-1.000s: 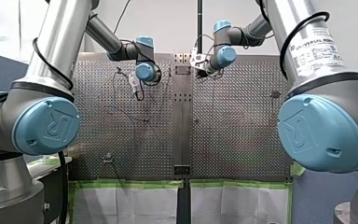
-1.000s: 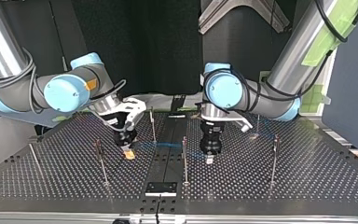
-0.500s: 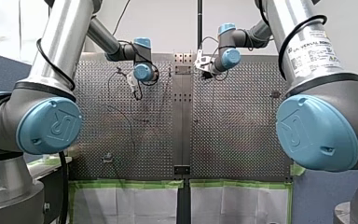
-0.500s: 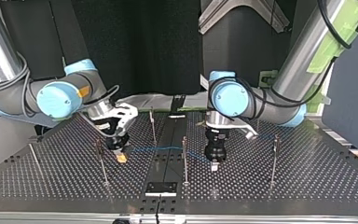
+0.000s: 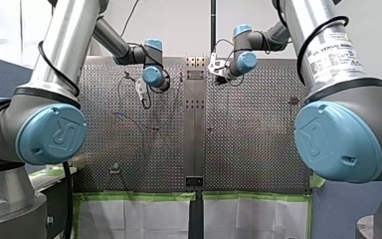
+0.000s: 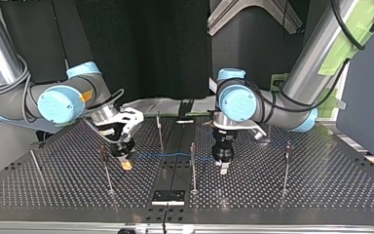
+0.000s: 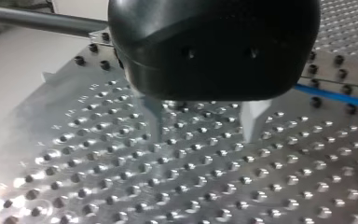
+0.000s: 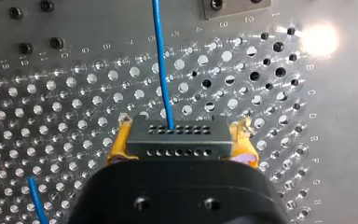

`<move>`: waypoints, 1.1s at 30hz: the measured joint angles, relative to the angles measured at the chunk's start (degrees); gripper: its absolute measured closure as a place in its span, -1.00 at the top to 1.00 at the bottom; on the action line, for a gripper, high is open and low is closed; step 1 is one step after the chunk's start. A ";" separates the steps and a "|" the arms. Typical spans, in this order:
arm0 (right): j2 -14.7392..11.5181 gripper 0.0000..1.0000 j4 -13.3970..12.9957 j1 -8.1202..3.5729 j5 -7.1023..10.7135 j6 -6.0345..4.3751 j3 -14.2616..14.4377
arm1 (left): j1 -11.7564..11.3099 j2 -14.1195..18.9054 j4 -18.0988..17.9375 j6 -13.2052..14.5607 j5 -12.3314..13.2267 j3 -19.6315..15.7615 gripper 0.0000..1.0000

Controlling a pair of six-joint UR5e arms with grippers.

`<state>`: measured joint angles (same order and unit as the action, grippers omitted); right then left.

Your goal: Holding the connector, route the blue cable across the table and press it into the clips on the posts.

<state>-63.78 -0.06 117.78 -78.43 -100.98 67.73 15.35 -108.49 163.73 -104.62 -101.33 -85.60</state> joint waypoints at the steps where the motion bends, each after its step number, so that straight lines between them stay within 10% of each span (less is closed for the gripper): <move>1: -0.06 -1.00 0.04 0.03 -0.01 0.04 -0.01 | 0.05 0.10 0.49 0.14 -0.15 -0.08 1.00; 33: -1.98 -1.00 1.51 0.07 -1.87 0.15 0.20 | 5.85 12.89 7.58 -0.23 0.03 -9.47 1.00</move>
<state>-65.75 1.46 117.85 -80.30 -100.83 67.93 21.21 -95.60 171.31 -104.85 -101.31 -95.07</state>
